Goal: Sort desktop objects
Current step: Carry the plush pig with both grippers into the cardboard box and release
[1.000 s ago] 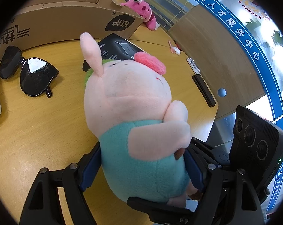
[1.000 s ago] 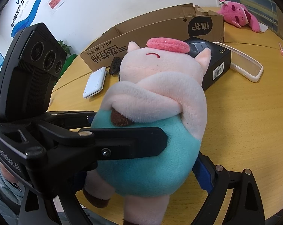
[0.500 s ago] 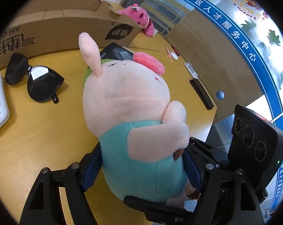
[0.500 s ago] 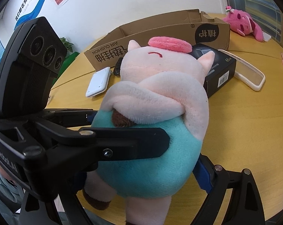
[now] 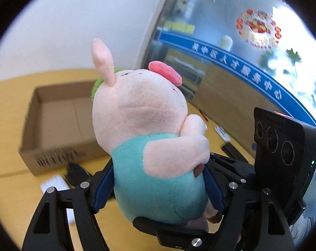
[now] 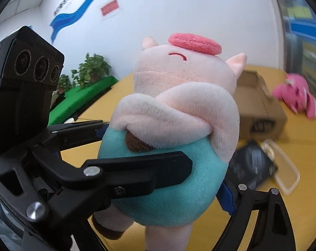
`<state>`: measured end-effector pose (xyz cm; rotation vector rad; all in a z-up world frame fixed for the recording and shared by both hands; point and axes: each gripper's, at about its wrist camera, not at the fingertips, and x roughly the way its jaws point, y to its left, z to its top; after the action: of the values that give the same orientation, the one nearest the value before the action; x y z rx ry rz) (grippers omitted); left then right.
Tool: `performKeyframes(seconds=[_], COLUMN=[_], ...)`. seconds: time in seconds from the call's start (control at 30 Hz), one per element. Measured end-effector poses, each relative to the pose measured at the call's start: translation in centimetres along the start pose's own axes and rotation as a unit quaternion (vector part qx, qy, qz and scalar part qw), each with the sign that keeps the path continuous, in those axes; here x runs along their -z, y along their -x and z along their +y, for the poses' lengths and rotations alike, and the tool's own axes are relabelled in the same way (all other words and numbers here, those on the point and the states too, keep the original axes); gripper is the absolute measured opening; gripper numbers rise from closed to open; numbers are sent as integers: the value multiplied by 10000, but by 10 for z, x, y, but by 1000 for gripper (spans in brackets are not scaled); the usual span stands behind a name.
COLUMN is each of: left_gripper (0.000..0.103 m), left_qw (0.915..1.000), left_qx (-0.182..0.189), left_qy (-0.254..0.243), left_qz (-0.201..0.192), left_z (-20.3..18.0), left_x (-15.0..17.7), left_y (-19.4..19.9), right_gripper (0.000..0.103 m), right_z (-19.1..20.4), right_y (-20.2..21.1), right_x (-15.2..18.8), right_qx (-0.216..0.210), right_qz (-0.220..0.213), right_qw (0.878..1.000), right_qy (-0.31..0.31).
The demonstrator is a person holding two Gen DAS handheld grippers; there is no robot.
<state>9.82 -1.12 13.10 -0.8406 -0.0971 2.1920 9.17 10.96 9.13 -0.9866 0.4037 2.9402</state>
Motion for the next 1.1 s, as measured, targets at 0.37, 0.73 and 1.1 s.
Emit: performKeyframes(seconds=[0.37,0.73,1.1], left_gripper=[76,76,76], left_qw=[9955,9955,9686], left_qx=[-541,-812,-1266], left_qy=[-67,392,1807], left_qz=[-780,-303,1143], left_z=[75,179,298], left_x=[-146,-226,-169], left_y=[23,-57,-190], right_gripper=[89,89,89], right_z=[1,-39,-115], right_y=[-54,-155,-352], right_x=[-177,-300,-271], right_qx=[-700,-1052,-1382], right_qz=[-593,-333,1100], right_qw=[9941,9924,9829], right_qy=[584,549,-511])
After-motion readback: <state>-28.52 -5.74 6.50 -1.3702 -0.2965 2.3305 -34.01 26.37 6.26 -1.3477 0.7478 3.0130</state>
